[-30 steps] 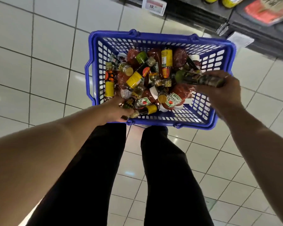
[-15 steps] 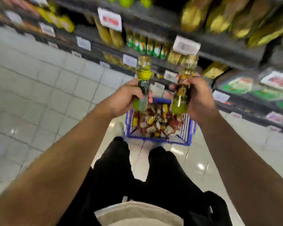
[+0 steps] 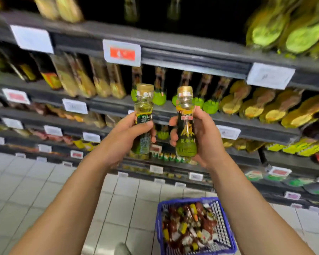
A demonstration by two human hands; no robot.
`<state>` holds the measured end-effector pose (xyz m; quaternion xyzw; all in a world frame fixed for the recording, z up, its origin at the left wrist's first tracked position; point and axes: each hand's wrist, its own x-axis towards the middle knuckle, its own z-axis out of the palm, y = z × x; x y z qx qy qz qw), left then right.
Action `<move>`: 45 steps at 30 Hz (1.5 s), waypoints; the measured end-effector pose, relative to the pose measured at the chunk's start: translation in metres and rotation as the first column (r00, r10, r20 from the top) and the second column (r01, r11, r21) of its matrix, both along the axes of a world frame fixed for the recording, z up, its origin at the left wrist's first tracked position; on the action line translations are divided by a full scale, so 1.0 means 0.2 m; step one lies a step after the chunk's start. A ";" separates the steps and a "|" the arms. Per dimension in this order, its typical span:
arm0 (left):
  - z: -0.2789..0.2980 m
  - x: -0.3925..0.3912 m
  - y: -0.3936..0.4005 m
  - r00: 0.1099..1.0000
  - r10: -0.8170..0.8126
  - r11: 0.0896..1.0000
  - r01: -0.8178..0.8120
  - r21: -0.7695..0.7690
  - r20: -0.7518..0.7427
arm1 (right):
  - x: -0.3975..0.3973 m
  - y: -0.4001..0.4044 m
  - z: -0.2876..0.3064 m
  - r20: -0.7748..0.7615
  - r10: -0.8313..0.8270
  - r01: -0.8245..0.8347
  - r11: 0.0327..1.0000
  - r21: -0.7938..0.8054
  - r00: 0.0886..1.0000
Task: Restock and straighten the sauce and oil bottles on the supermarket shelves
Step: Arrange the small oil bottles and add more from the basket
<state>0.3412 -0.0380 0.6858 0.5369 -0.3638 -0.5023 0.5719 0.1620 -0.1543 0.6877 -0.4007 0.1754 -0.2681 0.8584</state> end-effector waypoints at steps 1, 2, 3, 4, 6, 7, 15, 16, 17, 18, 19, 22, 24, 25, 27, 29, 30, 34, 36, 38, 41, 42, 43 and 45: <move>0.07 0.07 0.00 1.000 -0.009 0.999 0.009 -0.037 0.014 | 0.07 0.02 0.07 0.008 -0.016 0.016 0.999 -0.047 1.000; 0.13 0.14 0.00 0.999 -0.017 0.997 0.020 -0.071 0.032 | 0.13 0.04 0.13 0.010 -0.033 0.034 0.994 -0.104 0.999; 0.20 0.19 0.00 0.999 -0.023 0.994 0.028 -0.101 0.045 | 0.18 0.06 0.20 0.004 -0.056 0.055 0.984 -0.169 0.998; 0.25 0.24 -0.01 0.998 -0.025 0.991 0.031 -0.128 0.051 | 0.23 0.07 0.25 -0.009 -0.085 0.080 0.967 -0.241 0.996; 0.35 0.33 -0.05 0.999 -0.016 0.986 0.023 -0.168 0.042 | 0.31 0.07 0.36 -0.034 -0.153 0.129 0.916 -0.381 0.988; 0.39 0.37 -0.07 0.999 -0.006 0.982 0.014 -0.190 0.044 | 0.34 0.07 0.41 -0.035 -0.186 0.152 0.886 -0.439 0.982; 0.69 0.58 -0.37 0.949 0.148 0.962 -0.072 -0.264 0.280 | 0.53 -0.21 0.73 -0.031 -0.332 0.258 0.788 -0.559 0.943; 0.72 0.60 -0.42 0.936 0.159 0.959 -0.072 -0.273 0.313 | 0.54 -0.26 0.75 -0.030 -0.336 0.259 0.779 -0.571 0.942; 0.74 0.61 -0.46 0.923 0.167 0.957 -0.067 -0.282 0.347 | 0.55 -0.32 0.77 -0.034 -0.342 0.258 0.767 -0.588 0.939; 0.77 0.61 -0.51 0.902 0.180 0.956 -0.067 -0.286 0.391 | 0.55 -0.39 0.79 -0.044 -0.354 0.257 0.754 -0.604 0.934; 0.78 0.61 -0.56 0.877 0.197 0.956 -0.073 -0.284 0.438 | 0.55 -0.45 0.81 -0.060 -0.364 0.253 0.747 -0.615 0.929; 0.81 0.58 -0.72 0.818 0.250 0.960 -0.140 -0.243 0.518 | 0.56 -0.64 0.83 -0.090 -0.404 0.272 0.747 -0.607 0.910; 0.82 0.55 -0.83 0.804 0.256 0.962 -0.155 -0.227 0.536 | 0.57 -0.75 0.84 -0.075 -0.457 0.324 0.728 -0.605 0.886; 0.82 0.54 -0.88 0.801 0.268 0.959 -0.170 -0.226 0.536 | 0.57 -0.81 0.84 -0.078 -0.476 0.332 0.713 -0.618 0.876; 0.82 0.52 -0.96 0.788 0.298 0.950 -0.189 -0.250 0.538 | 0.56 -0.91 0.83 -0.100 -0.493 0.301 0.665 -0.684 0.864; 0.81 0.51 -1.05 0.762 0.323 0.942 -0.201 -0.269 0.562 | 0.54 -0.99 0.82 -0.129 -0.484 0.246 0.636 -0.731 0.865; 0.81 0.51 -1.09 0.737 0.331 0.940 -0.206 -0.270 0.589 | 0.54 -1.02 0.81 -0.145 -0.473 0.225 0.639 -0.735 0.869; 0.79 0.53 -1.21 0.679 0.327 0.943 -0.190 -0.273 0.657 | 0.55 -1.11 0.76 -0.187 -0.467 0.187 0.643 -0.743 0.864; 0.77 0.54 -1.23 0.673 0.313 0.947 -0.172 -0.270 0.671 | 0.56 -1.12 0.74 -0.181 -0.483 0.190 0.621 -0.760 0.857; 0.76 0.55 -1.25 0.684 0.286 0.956 -0.152 -0.252 0.672 | 0.57 -1.11 0.73 -0.183 -0.512 0.198 0.601 -0.774 0.839; 0.75 0.58 -1.25 0.704 0.254 0.964 -0.130 -0.231 0.664 | 0.59 -1.09 0.74 -0.205 -0.579 0.186 0.544 -0.818 0.789; 0.75 0.58 -1.24 0.701 0.248 0.966 -0.128 -0.225 0.668 | 0.60 -1.08 0.74 -0.208 -0.592 0.180 0.528 -0.830 0.779; 0.75 0.59 -1.24 0.699 0.242 0.968 -0.126 -0.217 0.673 | 0.60 -1.07 0.74 -0.211 -0.601 0.174 0.517 -0.838 0.771; 0.75 0.59 -1.23 0.706 0.222 0.973 -0.118 -0.198 0.673 | 0.60 -1.05 0.74 -0.225 -0.623 0.162 0.502 -0.849 0.749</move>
